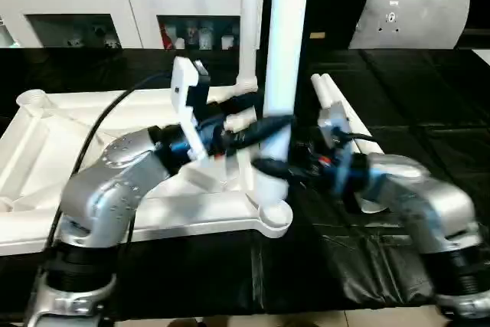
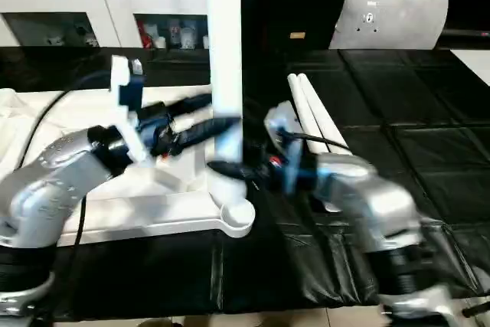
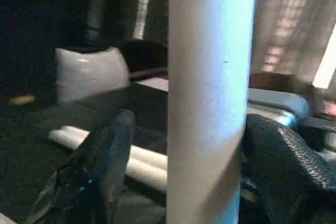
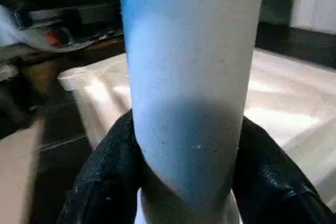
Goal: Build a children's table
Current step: Pick table leg
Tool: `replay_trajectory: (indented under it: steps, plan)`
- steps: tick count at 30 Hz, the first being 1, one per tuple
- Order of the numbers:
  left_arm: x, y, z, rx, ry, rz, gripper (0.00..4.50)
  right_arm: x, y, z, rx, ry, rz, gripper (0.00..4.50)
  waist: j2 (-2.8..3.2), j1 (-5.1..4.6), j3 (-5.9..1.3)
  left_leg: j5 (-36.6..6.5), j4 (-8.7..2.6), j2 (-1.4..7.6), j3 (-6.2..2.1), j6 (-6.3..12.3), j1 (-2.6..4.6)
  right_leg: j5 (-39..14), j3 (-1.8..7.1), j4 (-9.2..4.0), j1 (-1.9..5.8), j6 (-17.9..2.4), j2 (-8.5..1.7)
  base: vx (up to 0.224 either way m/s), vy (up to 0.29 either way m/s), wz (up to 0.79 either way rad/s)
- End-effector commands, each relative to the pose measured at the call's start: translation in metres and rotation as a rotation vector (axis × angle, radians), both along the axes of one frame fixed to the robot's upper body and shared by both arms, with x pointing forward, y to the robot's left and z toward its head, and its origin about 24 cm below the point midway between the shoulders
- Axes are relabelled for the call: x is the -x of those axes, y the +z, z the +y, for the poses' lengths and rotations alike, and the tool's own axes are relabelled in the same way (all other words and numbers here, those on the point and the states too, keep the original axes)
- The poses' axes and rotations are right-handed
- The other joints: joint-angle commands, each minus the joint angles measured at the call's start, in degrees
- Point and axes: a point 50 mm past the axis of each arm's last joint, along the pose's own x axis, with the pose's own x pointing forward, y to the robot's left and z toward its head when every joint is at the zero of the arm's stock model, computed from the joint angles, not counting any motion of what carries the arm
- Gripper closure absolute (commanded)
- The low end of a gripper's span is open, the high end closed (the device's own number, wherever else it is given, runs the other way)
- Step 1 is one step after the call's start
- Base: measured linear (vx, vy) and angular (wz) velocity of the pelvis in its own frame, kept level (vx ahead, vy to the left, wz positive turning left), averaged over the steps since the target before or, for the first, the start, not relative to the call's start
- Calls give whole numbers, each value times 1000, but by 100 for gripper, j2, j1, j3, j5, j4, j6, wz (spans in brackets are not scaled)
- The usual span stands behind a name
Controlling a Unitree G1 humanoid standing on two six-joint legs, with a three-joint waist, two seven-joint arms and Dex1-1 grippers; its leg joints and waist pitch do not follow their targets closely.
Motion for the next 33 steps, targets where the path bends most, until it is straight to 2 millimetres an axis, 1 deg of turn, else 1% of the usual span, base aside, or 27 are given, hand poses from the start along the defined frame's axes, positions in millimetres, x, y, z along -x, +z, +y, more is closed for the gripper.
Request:
replay_trajectory:
  steps: [1,2,4,5,6,7,8,10,11,12,13,15,17,19,21,23,32,33]
  plan:
    - [-5,-5,-4,-27,113,-12,112,-5,4,4,5,-58,-57,259,6,-12,-372,-154,-363,332,-71,64,13,364,279,-432,343,-1319,-531,0,0,0]
    - [-8,-6,-7,-36,158,-20,122,-6,4,7,-3,-79,-59,259,-3,-9,-379,-166,-361,326,-74,64,7,356,277,-430,358,-1299,-532,0,0,0]
    - [-13,-8,-10,-29,255,-20,142,-8,3,14,-10,-114,-73,259,3,-21,-375,-178,-361,322,-76,60,1,356,282,-434,353,-1279,-532,0,0,0]
    - [-14,-9,-13,-33,291,-29,142,-8,1,17,-12,-127,-73,259,-6,-16,-378,-184,-355,311,-74,55,3,361,284,-436,361,-1263,-531,0,0,0]
    - [-15,-10,-16,-39,308,-33,156,-9,0,20,-9,-140,-77,259,10,-10,-377,-168,-361,315,-85,52,-4,360,284,-432,365,-1250,-540,0,0,0]
    - [-14,-11,-19,-52,317,-44,167,-10,-2,22,-6,-155,-78,259,1,-24,-374,-216,-360,318,-79,45,-4,327,286,-441,352,-1227,-538,0,0,0]
    - [-14,-11,-19,-53,317,-45,173,-10,-2,22,-6,-156,-77,259,6,-17,-378,-233,-361,318,-84,37,-1,283,286,-445,353,-1209,-543,0,0,0]
    - [-14,-12,-21,-41,338,-44,188,-11,-3,23,-7,-182,-75,259,12,-18,-373,-242,-368,319,-89,21,3,310,287,-439,352,-1212,-539,0,0,0]
    - [-14,-12,-21,-41,338,-44,201,-11,-3,23,-7,-182,-75,259,26,-20,-377,-235,-364,322,-90,15,4,342,286,-429,347,-1225,-540,0,0,0]
    - [-14,-12,-22,-40,341,-44,201,-12,-3,24,-9,-193,-74,259,19,-21,-377,-230,-363,321,-87,21,3,426,289,-432,348,-1241,-535,0,0,0]
    - [-13,-13,-23,-40,343,-45,215,-12,-3,24,-10,-199,-74,259,18,-21,-373,-230,-365,319,-89,24,0,449,289,-428,348,-1247,-535,0,0,0]
    - [-13,-14,-25,-42,348,-49,221,-13,-4,26,-9,-202,-78,259,20,-22,-372,-256,-365,320,-89,34,1,453,290,-431,349,-1258,-542,0,0,0]
    - [-13,-14,-26,-42,352,-51,244,-13,-4,26,-8,-203,-80,259,24,-20,-373,-283,-366,323,-89,28,4,442,289,-431,348,-1259,-540,0,0,0]
    - [-15,-14,-26,-45,371,-59,248,-13,-4,26,-7,-206,-83,259,15,-27,-370,-319,-369,323,-86,27,8,409,290,-435,344,-1257,-539,0,0,0]
    - [-16,-14,-25,-44,378,-58,254,-14,-4,26,-6,-207,-85,259,20,-24,-370,-326,-369,326,-89,26,6,404,292,-436,346,-1261,-546,0,0,0]
    - [-16,-14,-26,-44,379,-58,257,-14,-4,26,-4,-207,-86,259,16,-26,-372,-281,-366,322,-88,45,0,480,294,-430,349,-1262,-542,0,0,0]
    - [-17,-14,-25,-38,380,-56,259,-18,-3,22,11,-254,-82,259,19,-29,-368,-301,-370,325,-89,57,7,437,292,-434,342,-1272,-543,0,0,0]
    - [-19,-13,-23,-34,384,-54,259,-19,-2,21,0,-256,-77,203,24,-28,-370,-304,-369,326,-90,53,8,439,293,-433,344,-1272,-543,0,0,0]
